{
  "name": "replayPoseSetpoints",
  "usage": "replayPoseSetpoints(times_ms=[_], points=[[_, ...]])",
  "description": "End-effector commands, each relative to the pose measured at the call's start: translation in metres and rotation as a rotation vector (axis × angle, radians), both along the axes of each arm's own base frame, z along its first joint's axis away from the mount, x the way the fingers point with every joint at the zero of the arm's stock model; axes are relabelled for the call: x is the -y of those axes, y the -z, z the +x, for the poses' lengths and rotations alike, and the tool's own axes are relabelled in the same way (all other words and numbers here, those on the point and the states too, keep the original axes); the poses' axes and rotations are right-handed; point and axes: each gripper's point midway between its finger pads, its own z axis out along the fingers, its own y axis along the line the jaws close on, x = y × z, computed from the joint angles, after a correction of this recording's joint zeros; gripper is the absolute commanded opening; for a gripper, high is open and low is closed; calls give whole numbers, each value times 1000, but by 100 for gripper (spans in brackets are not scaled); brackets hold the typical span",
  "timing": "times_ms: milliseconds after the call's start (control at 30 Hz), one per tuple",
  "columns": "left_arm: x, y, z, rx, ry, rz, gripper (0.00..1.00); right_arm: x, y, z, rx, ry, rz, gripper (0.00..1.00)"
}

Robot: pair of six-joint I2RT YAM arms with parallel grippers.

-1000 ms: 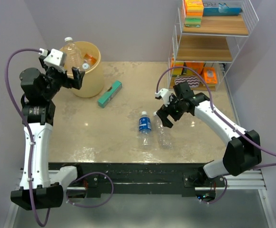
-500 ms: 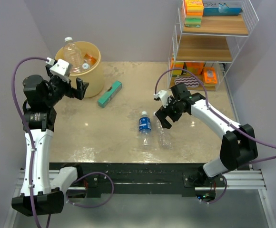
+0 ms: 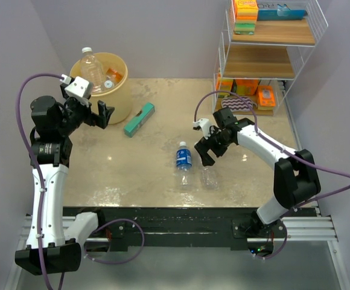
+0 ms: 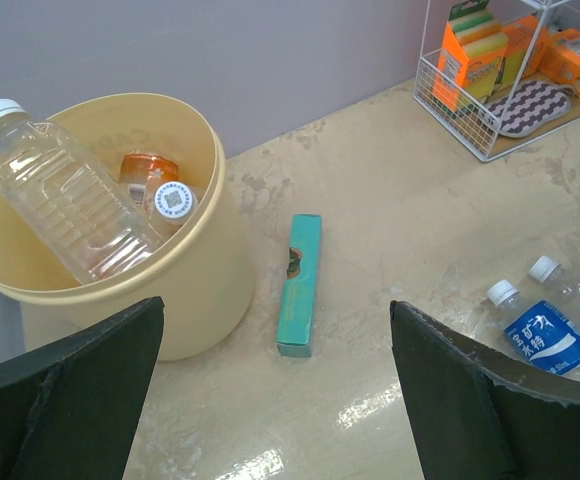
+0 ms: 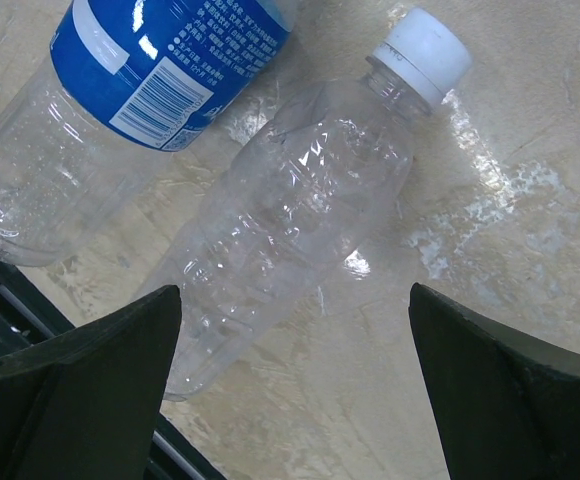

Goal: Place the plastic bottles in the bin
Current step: Pick up the plastic bottle at the center of the board.

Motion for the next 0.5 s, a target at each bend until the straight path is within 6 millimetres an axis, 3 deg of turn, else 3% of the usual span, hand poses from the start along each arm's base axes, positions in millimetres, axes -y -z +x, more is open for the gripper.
replayPoseSetpoints(times_ms=[0, 467], points=[[1, 1, 0, -7, 6, -17, 99, -13, 2, -4, -31, -16, 56, 99], [1, 1, 0, -6, 3, -17, 99, -27, 29, -18, -121, -58, 29, 99]])
